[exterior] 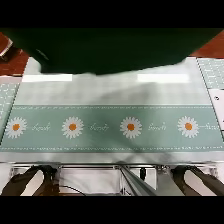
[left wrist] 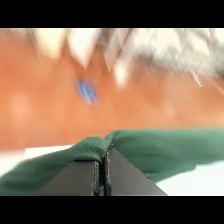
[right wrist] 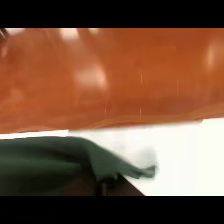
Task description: Fold the shirts.
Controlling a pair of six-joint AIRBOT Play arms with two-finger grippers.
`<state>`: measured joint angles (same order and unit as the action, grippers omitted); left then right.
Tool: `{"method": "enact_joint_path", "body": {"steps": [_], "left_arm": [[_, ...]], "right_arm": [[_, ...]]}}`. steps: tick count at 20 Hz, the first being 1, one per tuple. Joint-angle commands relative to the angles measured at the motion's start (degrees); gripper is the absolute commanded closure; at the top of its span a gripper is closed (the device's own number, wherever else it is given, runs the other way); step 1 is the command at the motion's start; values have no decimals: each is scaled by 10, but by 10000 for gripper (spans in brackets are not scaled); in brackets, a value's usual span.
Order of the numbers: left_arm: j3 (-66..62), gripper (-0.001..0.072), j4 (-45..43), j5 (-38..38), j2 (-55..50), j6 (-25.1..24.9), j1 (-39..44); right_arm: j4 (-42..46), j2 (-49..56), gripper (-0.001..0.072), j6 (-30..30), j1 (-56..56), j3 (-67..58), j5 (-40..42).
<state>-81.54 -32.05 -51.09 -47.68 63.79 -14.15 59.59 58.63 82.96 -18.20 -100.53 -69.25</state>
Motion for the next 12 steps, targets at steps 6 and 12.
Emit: {"method": "enact_joint_path", "body": {"steps": [6, 12], "left_arm": [[-89, 685, -293, -73, 204, 93, -94], [-58, 684, -370, -82, 272, 139, -78]], "right_arm": [[104, -215, 691, 32, 2, -53, -140], [114, -246, 691, 41, 2, -19, -177]]}}
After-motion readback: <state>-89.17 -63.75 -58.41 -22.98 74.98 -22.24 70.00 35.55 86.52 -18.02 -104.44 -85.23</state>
